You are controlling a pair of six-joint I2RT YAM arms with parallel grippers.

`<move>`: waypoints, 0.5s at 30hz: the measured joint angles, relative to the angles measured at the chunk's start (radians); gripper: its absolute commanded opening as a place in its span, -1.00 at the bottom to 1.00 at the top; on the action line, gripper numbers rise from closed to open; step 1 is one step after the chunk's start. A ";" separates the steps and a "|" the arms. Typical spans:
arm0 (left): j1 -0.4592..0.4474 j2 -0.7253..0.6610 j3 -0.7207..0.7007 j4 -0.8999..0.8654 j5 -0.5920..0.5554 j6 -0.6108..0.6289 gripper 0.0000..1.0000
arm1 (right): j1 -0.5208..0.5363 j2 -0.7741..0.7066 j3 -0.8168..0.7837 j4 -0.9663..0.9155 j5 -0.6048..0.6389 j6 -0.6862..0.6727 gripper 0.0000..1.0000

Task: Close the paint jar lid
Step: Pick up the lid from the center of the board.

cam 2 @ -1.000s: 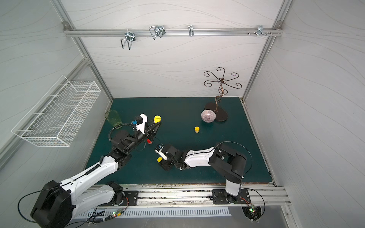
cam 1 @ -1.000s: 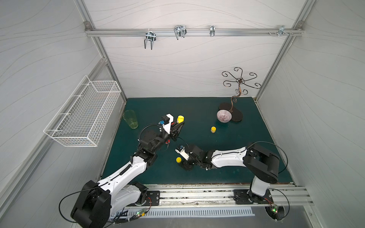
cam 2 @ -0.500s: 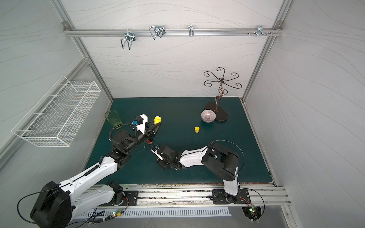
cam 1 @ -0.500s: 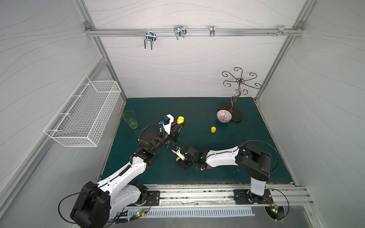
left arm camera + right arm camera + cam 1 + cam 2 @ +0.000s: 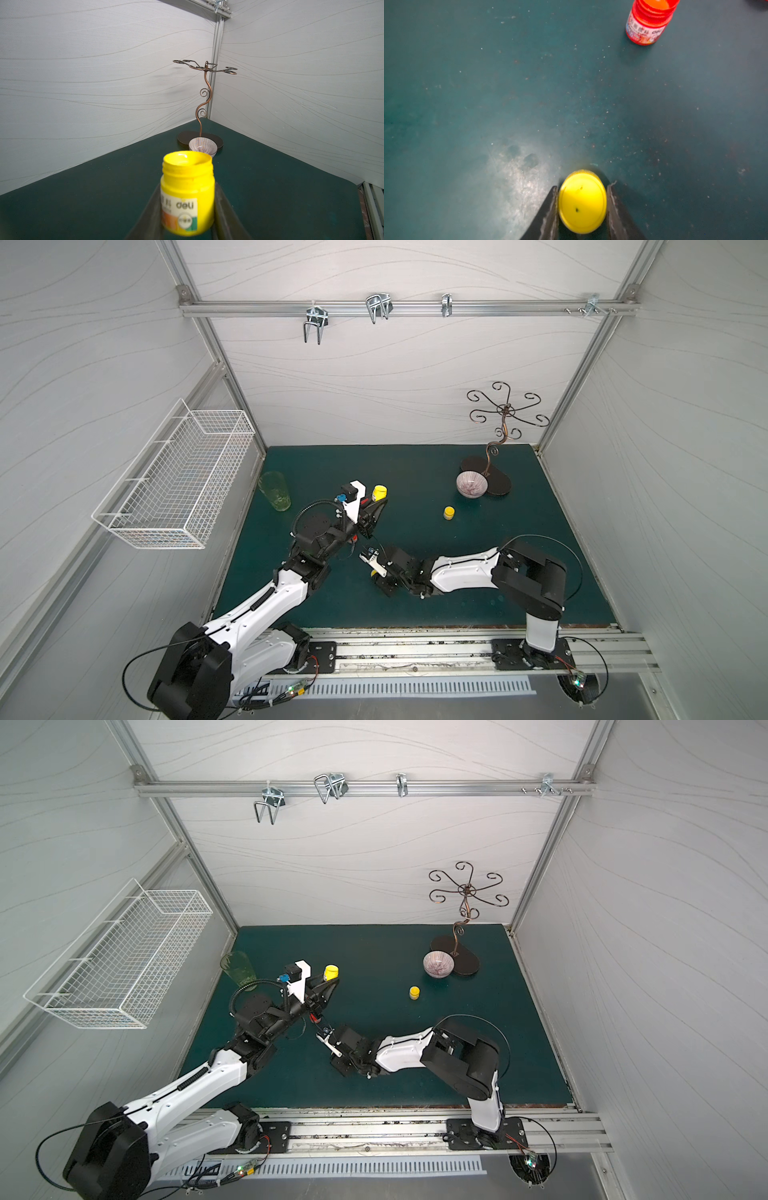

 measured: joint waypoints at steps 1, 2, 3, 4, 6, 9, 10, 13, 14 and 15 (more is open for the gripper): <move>0.000 0.000 0.000 0.000 -0.001 0.000 -0.49 | 0.000 0.000 0.000 0.000 0.002 0.001 -0.37; 0.000 0.000 0.000 0.000 -0.002 0.000 -0.49 | 0.001 0.000 0.000 0.000 0.005 0.002 -0.38; 0.000 0.000 0.000 0.000 -0.003 0.000 -0.50 | 0.001 0.000 0.000 0.000 0.007 0.003 -0.39; 0.000 0.000 0.000 0.000 -0.003 0.000 -0.50 | 0.001 0.000 0.000 0.001 0.010 0.006 -0.39; 0.000 0.000 0.000 0.000 -0.005 0.000 -0.50 | -0.002 -0.001 -0.005 0.006 0.014 0.010 -0.42; 0.000 0.000 0.000 0.001 -0.006 0.000 -0.51 | -0.016 -0.017 -0.035 0.028 0.019 0.029 -0.43; 0.000 0.000 0.000 0.002 -0.007 0.000 -0.50 | -0.026 -0.029 -0.053 0.034 0.018 0.037 -0.43; 0.000 -0.005 -0.011 0.013 -0.009 0.000 -0.50 | -0.090 -0.086 -0.124 0.043 0.008 0.069 -0.43; 0.000 -0.006 -0.014 0.016 -0.009 0.000 -0.50 | -0.122 -0.113 -0.152 0.041 0.003 0.080 -0.43; 0.000 -0.008 -0.017 0.019 -0.008 0.001 -0.50 | -0.155 -0.138 -0.179 0.039 -0.003 0.090 -0.43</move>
